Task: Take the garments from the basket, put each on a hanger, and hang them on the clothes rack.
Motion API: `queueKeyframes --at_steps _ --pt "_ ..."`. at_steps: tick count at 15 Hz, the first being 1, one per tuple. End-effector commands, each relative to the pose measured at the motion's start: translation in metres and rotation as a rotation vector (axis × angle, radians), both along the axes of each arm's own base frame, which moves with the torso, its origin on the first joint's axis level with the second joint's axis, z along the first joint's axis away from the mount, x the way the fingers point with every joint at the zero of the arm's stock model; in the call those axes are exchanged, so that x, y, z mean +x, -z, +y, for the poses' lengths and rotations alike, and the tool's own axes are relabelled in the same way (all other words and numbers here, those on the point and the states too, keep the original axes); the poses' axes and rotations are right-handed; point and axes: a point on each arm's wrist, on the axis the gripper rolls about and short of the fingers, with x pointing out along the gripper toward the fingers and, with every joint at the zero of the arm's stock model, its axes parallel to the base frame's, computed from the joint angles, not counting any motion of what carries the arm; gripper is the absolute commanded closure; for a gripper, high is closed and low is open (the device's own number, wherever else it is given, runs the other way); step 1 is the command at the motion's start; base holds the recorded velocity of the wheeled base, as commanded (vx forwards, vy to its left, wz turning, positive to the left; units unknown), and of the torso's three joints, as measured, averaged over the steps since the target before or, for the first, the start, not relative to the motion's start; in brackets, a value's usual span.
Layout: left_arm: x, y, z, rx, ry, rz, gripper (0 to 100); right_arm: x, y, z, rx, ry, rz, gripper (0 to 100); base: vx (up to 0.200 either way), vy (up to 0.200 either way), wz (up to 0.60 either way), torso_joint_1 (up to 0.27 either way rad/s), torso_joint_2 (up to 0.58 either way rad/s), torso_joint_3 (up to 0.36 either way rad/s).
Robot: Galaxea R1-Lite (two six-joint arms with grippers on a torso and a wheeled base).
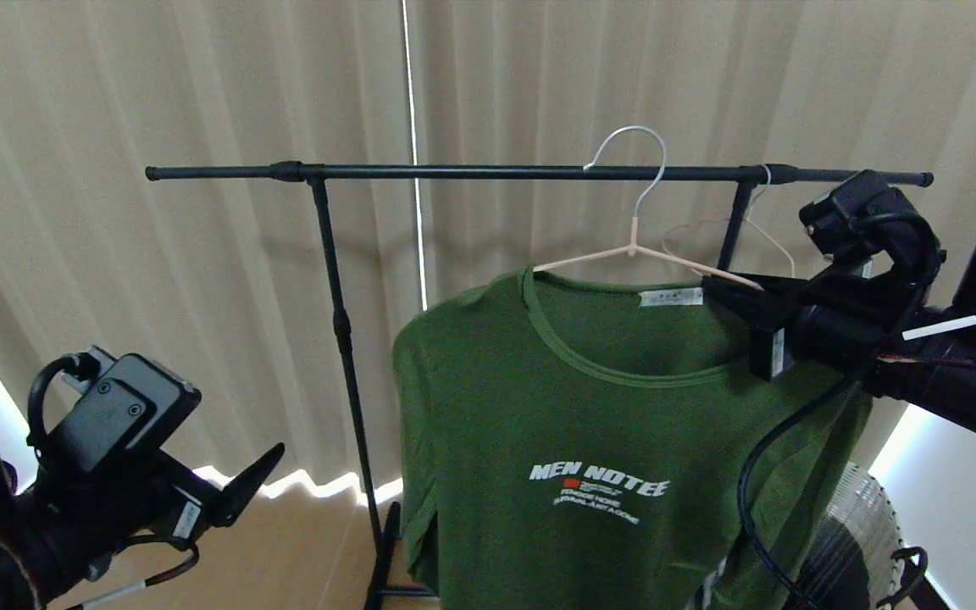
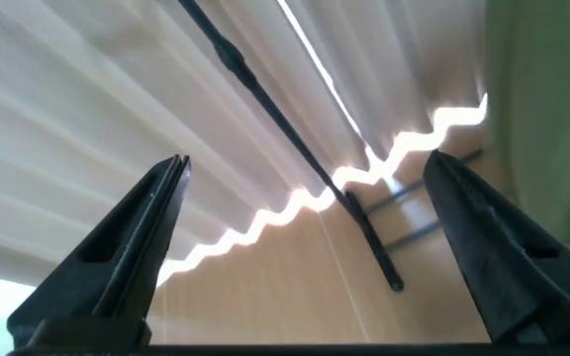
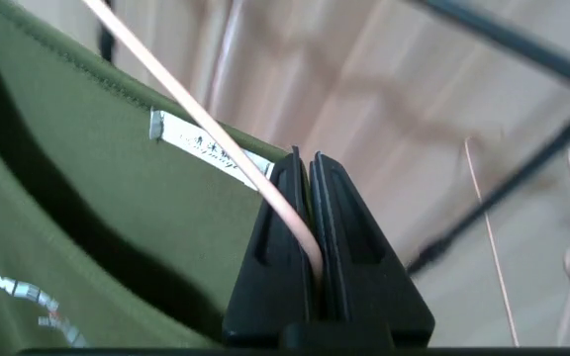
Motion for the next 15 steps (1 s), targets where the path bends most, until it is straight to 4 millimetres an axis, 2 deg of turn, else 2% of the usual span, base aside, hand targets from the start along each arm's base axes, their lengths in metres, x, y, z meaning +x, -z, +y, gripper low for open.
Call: queueKeyframes --at_steps 1,2,5,8,12,15 --pt "-0.008 -0.007 0.002 -0.016 0.002 -0.041 0 0.002 0.001 -0.003 -0.001 0.013 0.002 100 0.0 0.0 0.0 0.0 0.0 0.0" --pt "-0.016 -0.015 0.006 -0.062 0.035 -0.084 0 0.003 0.006 -0.011 -0.027 0.088 0.048 100 0.0 0.0 0.0 0.0 0.0 0.0" --pt "-0.039 -0.01 0.016 -0.136 0.006 -0.096 0 -0.009 0.011 -0.02 -0.081 0.188 0.124 100 0.0 0.0 0.0 0.0 0.0 0.0" --pt "-0.043 -0.002 0.027 -0.13 -0.06 -0.087 0 -0.015 0.006 -0.027 -0.107 0.322 0.123 100 0.0 0.0 0.0 0.0 0.0 0.0" --pt "-0.045 -0.003 0.027 -0.152 -0.055 -0.089 0 -0.015 -0.003 -0.037 -0.088 0.411 0.091 100 0.0 0.0 0.0 0.0 0.0 0.0" --pt "-0.045 -0.006 0.027 -0.161 -0.052 -0.106 0 -0.011 0.0 -0.046 -0.087 0.451 0.106 100 0.0 0.0 0.0 0.0 0.0 0.0"
